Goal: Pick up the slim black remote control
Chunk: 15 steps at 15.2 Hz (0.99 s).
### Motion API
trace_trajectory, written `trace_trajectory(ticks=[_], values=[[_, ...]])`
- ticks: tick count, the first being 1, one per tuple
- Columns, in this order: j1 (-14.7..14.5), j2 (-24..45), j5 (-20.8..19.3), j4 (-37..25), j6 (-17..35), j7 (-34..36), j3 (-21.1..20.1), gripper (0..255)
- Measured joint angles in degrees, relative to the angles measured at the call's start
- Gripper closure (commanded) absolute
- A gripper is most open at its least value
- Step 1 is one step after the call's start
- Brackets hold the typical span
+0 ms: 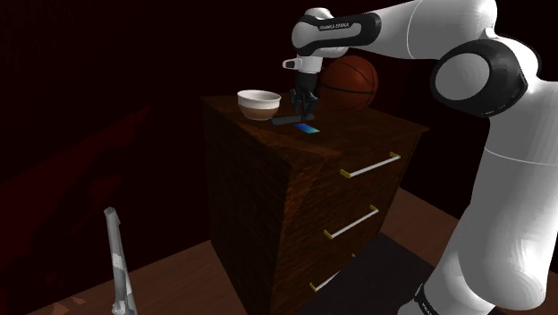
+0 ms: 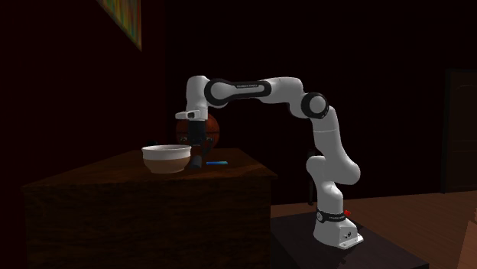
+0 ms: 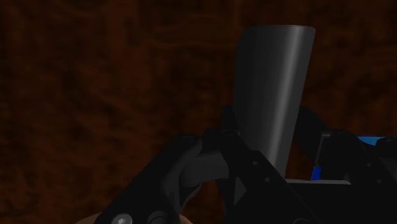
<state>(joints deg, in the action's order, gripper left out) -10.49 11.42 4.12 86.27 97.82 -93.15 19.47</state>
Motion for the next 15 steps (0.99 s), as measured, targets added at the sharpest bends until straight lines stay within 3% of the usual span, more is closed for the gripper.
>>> trace_trajectory(ticks=[8,15], values=[[0.0,0.1,0.0,-0.1,0.6,0.0,0.0,255],[0.3,1.2,0.3,-5.7,-4.2,0.0,0.1,255]])
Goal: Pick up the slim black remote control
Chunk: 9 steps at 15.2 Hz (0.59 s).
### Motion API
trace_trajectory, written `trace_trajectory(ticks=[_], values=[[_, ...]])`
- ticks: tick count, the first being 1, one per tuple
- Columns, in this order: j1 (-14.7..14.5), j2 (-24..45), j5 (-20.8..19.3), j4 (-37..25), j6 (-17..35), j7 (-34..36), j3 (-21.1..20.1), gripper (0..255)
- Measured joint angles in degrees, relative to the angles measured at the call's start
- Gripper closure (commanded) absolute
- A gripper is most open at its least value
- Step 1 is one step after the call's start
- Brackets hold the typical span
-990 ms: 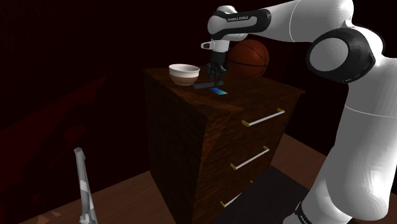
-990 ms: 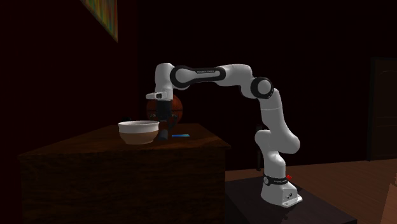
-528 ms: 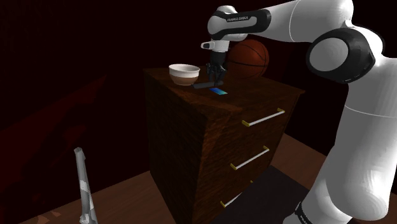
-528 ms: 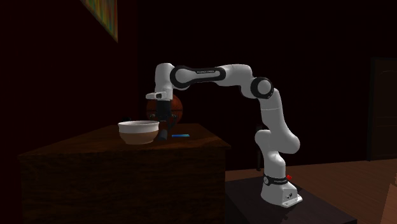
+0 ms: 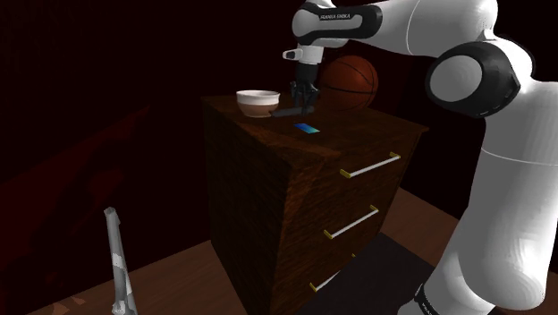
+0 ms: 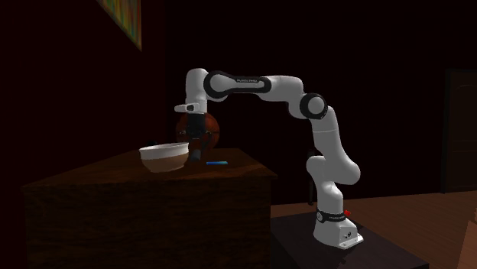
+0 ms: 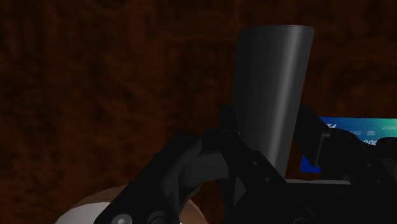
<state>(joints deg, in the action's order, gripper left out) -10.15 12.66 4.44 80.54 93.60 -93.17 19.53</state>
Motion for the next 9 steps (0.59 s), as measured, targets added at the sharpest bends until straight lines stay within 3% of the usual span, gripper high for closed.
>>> trace_trajectory(ticks=[9], values=[[1.0,2.6,0.9,-10.3,-7.8,-0.3,0.2,255]])
